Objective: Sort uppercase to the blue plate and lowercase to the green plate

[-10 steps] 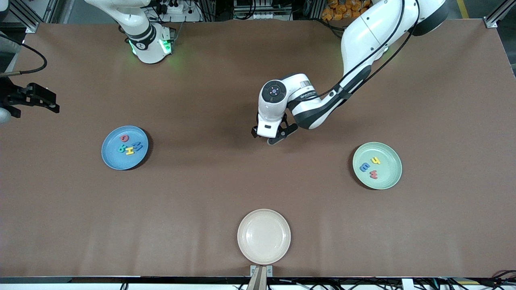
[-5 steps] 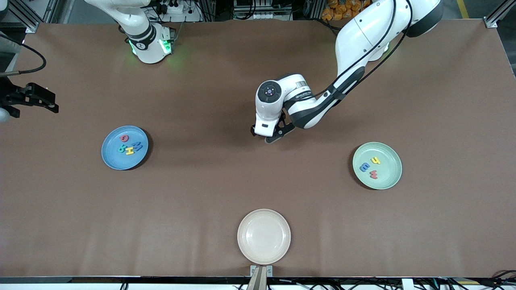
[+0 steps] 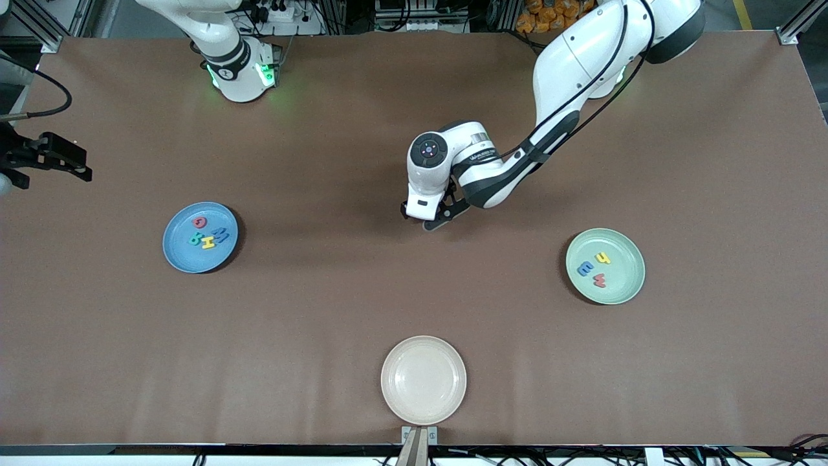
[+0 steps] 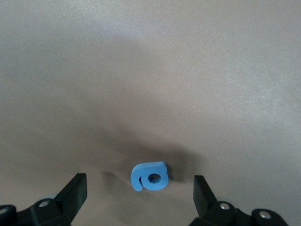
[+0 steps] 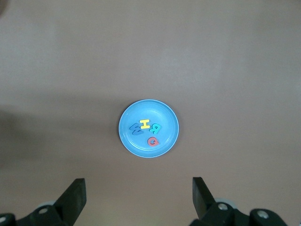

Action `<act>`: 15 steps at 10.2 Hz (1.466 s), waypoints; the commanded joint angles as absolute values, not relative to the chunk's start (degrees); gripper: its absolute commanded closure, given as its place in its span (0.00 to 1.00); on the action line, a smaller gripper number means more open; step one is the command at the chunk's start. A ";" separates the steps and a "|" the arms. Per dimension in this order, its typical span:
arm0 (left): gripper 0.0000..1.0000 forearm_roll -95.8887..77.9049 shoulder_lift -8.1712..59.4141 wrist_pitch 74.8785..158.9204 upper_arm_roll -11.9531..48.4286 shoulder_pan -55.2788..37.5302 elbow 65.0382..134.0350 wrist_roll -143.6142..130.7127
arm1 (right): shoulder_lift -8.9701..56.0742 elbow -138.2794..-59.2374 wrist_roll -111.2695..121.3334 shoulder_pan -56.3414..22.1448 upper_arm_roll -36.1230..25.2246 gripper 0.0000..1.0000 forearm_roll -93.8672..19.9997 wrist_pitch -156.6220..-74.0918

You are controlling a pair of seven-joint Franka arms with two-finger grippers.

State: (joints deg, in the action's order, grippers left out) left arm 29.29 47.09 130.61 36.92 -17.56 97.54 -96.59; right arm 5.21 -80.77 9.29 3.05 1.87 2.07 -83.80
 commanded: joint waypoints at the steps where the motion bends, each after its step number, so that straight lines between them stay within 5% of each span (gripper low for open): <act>1: 0.00 31.02 47.72 131.92 36.47 -18.11 96.50 -95.98 | 5.36 -79.72 9.40 3.43 2.02 0.00 1.58 -82.97; 12: 0.00 31.20 49.31 132.89 36.30 -18.19 96.59 -96.06 | 5.36 -79.72 9.40 3.43 2.02 0.00 1.49 -82.97; 13: 0.14 31.11 49.31 132.89 36.30 -18.19 96.59 -96.50 | 5.36 -79.72 9.40 3.43 2.02 0.00 1.49 -82.97; 15: 0.98 30.32 49.22 132.89 36.21 -18.11 96.50 -96.85 | 5.36 -79.72 9.40 3.43 2.02 0.00 1.58 -82.97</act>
State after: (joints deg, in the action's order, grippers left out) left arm 29.75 48.81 133.01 36.57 -17.73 97.21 -96.56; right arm 5.20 -80.77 9.29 3.05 1.87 2.07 -83.80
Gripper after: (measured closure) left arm 0.286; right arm 0.000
